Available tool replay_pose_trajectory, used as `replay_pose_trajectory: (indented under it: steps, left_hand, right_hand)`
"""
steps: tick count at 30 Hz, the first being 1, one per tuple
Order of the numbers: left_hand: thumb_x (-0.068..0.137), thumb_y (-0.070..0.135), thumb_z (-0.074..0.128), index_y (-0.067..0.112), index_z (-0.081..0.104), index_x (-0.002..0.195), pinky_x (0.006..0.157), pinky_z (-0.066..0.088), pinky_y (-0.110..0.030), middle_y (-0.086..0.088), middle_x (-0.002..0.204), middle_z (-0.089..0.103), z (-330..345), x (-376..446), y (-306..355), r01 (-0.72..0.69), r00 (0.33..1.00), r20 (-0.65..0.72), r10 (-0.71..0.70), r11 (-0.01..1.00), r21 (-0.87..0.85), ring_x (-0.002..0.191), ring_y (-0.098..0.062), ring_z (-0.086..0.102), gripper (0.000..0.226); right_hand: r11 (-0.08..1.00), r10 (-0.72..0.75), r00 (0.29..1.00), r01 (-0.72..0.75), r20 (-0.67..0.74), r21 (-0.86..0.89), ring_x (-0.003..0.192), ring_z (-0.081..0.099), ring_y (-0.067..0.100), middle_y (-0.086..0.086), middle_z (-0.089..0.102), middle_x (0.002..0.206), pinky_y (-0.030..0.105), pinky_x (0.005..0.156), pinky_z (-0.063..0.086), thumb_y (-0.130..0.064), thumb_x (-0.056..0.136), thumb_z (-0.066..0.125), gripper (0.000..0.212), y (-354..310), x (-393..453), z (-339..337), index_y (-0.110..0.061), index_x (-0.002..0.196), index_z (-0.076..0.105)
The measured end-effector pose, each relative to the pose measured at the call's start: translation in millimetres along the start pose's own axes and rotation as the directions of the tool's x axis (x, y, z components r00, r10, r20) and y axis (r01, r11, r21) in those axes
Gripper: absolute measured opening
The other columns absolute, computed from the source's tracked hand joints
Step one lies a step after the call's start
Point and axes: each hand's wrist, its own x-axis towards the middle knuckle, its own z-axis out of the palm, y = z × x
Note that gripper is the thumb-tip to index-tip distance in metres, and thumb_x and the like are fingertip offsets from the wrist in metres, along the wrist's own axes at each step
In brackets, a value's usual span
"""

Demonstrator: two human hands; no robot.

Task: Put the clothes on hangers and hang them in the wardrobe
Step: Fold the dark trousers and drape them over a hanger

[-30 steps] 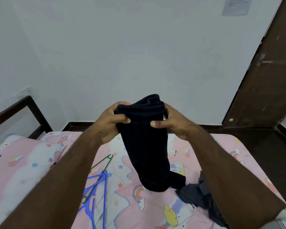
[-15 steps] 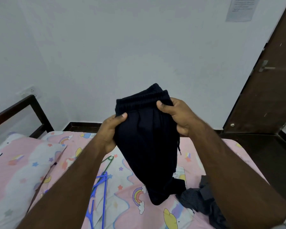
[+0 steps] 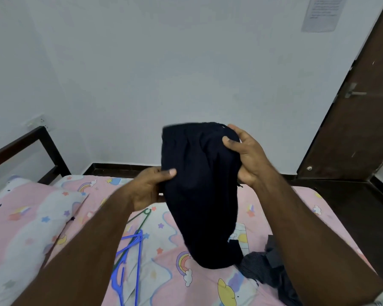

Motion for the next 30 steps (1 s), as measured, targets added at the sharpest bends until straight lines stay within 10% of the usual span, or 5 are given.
replay_pose_trajectory:
  steps: [6,11,18,22,30]
  left_hand:
    - [0.089,0.028,0.066,0.012,0.065,0.131,0.102,0.049,-0.041,-0.01,0.13,0.067,13,5,13,-0.129,0.991,-0.082,0.105,0.913,-0.388,0.119,-0.027,0.065,0.045]
    - [0.082,0.005,0.064,0.025,0.061,0.132,0.09,0.057,-0.041,-0.005,0.127,0.07,23,3,28,-0.21,0.978,-0.059,0.202,0.921,-0.327,0.111,-0.026,0.069,0.054]
    - [0.086,0.017,0.068,0.006,0.066,0.126,0.1,0.052,-0.04,-0.014,0.13,0.067,14,5,33,-0.164,0.981,-0.164,0.101,0.882,-0.442,0.115,-0.027,0.067,0.042]
    - [0.09,0.017,0.065,0.006,0.062,0.133,0.104,0.048,-0.039,-0.012,0.132,0.066,10,9,32,-0.205,0.976,-0.161,0.144,0.85,-0.486,0.122,-0.026,0.064,0.045]
    - [0.08,0.023,0.074,0.012,0.064,0.129,0.084,0.058,-0.037,-0.012,0.128,0.068,-3,5,-5,-0.031,0.975,-0.222,-0.019,0.975,-0.222,0.11,-0.025,0.07,0.051]
  right_hand:
    - [0.998,0.062,0.998,-0.062,-0.018,0.004,0.102,0.071,0.022,0.01,0.068,0.117,0.04,0.09,0.057,-0.004,0.086,0.071,0.067,-15,0,-11,-0.016,0.146,0.045]
    - [0.957,0.231,0.969,-0.211,0.084,-0.199,0.111,0.069,0.025,0.011,0.063,0.133,0.04,0.084,0.059,0.002,0.077,0.076,0.105,7,-10,-36,-0.033,0.158,0.018]
    - [0.992,0.059,0.998,-0.056,-0.02,0.113,0.118,0.065,0.028,0.008,0.065,0.13,0.053,0.099,0.051,-0.003,0.084,0.069,0.075,14,-6,-52,-0.024,0.149,0.037]
    - [0.973,0.152,0.988,-0.144,0.028,-0.179,0.119,0.064,0.032,0.013,0.061,0.135,0.047,0.096,0.055,0.004,0.081,0.073,0.086,31,-14,-44,-0.022,0.153,0.034]
    - [0.997,0.05,0.997,-0.053,-0.057,-0.052,0.108,0.07,0.025,0.016,0.058,0.137,0.036,0.089,0.057,0.002,0.087,0.071,0.08,11,-4,-27,-0.025,0.154,0.036]
